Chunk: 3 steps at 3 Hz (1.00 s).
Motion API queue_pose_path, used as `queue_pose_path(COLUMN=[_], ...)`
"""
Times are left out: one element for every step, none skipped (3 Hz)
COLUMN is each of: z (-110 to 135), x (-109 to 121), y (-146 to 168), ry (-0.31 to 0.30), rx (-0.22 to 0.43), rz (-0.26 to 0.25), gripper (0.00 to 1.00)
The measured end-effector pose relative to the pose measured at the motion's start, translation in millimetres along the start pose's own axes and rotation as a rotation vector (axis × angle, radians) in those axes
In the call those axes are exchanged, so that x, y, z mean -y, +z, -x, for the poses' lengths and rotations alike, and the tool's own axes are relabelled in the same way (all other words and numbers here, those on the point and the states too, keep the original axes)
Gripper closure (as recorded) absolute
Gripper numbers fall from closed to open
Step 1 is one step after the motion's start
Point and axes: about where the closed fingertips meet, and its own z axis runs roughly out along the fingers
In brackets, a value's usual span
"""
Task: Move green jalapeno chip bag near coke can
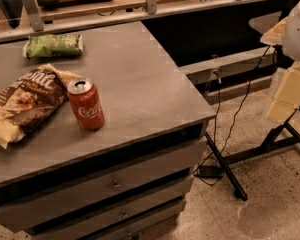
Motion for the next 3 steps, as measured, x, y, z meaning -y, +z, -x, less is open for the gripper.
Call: queue_pose_path(z=[0,16,52], x=[0,25,72], y=[0,-8,-28], ry=[0.0,0.048,0.177], rx=[0.0,0.125,0.365], rz=[0.0,-0.052,-0.148], gripper=[0.0,0.0,0.0])
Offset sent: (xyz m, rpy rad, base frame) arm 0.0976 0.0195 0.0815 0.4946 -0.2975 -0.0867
